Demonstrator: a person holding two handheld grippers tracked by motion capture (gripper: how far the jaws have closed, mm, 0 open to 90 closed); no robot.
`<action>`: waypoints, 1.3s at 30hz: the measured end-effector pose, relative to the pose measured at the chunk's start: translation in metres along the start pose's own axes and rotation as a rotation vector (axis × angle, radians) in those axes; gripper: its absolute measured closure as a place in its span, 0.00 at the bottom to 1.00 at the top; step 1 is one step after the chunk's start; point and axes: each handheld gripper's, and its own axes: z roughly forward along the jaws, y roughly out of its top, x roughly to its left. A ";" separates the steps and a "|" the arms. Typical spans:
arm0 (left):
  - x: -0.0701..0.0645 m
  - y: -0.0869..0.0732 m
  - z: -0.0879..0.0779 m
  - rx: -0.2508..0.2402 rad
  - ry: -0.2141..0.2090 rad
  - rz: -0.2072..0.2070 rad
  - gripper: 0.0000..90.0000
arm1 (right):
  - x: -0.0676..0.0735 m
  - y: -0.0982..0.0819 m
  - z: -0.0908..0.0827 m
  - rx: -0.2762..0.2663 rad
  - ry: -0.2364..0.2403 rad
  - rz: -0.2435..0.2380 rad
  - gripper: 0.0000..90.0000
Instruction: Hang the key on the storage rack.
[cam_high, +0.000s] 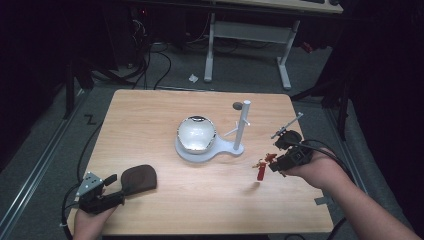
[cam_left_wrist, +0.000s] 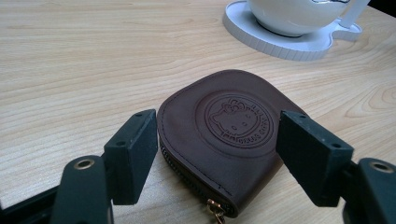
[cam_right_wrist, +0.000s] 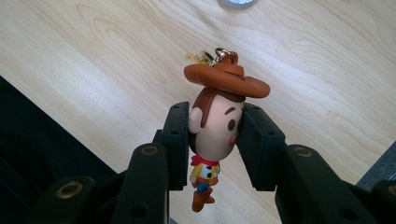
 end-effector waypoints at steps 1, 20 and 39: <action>0.000 0.000 0.000 0.001 0.000 -0.001 0.33 | 0.000 0.001 -0.002 0.001 0.001 0.002 0.73; 0.003 -0.001 -0.001 0.001 -0.001 -0.009 0.33 | 0.001 0.036 -0.018 -0.028 -0.013 -0.040 0.73; 0.006 -0.001 -0.002 0.001 -0.001 -0.012 0.33 | 0.001 0.066 -0.035 -0.064 -0.045 -0.062 0.73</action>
